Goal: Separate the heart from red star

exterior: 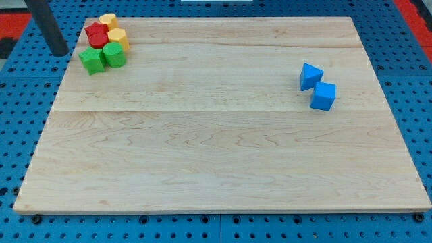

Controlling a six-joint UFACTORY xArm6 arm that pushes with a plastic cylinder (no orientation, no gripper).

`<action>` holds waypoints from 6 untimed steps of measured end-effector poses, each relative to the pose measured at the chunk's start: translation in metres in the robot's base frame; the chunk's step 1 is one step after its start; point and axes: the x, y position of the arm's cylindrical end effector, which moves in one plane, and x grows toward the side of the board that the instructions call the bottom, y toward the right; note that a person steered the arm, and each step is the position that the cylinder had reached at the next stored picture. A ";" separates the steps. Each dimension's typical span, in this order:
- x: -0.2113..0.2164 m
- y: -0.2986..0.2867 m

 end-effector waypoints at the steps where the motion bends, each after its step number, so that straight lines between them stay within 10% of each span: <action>1: 0.001 0.001; 4: 0.000 0.001; 6: -0.089 0.024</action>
